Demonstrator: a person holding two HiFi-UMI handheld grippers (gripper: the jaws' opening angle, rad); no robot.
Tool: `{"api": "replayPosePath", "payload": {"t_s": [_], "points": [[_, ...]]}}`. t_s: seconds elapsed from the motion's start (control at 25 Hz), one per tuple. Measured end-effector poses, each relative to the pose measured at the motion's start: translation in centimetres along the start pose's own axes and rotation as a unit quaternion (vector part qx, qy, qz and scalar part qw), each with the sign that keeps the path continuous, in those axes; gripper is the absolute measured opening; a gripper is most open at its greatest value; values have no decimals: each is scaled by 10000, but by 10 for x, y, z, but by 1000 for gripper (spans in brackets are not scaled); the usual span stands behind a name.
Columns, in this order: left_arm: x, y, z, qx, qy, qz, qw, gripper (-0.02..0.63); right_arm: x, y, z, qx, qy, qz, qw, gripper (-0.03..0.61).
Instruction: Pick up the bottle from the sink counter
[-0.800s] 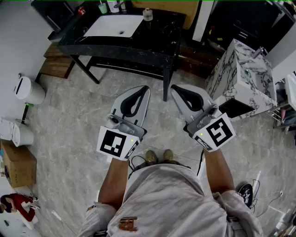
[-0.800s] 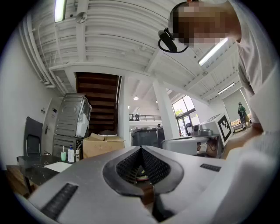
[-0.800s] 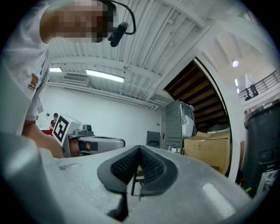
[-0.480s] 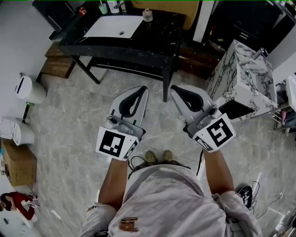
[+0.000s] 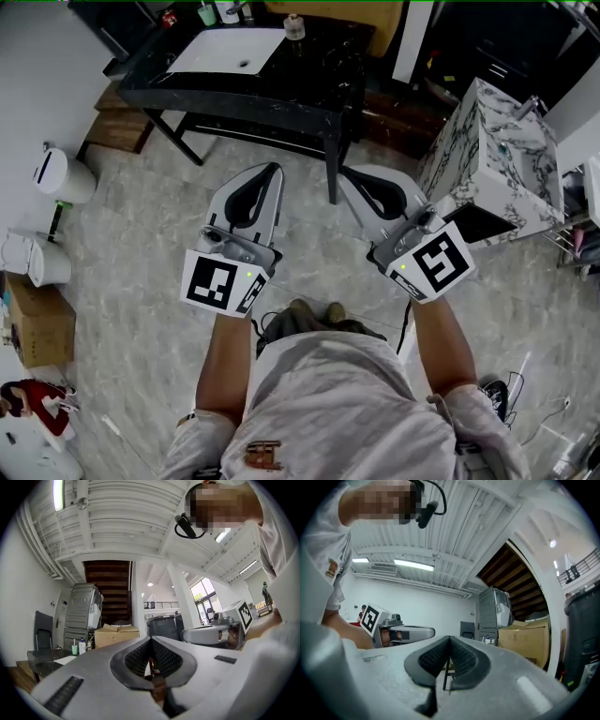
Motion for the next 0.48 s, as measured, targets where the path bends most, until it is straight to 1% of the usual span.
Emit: {"api": "replayPosePath", "payload": {"t_s": [0.28,0.48], "points": [[17,-1,11,27,-133,-75,9999,0,10,2,-23,-55,-33,1,10000,2],[48,10,42,-11,-205,-130,9997,0,40,14,-53,-87,-71,79,9999,2]]}}
Point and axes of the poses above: the fingertips, and each gripper's own axes: x forward along the fingers, z to its left, y out of its underside, the point moved 7 cm from there along -x, backward along the fingers, and after that the axes turned 13 degrees about -y, right-handed, at the moved point
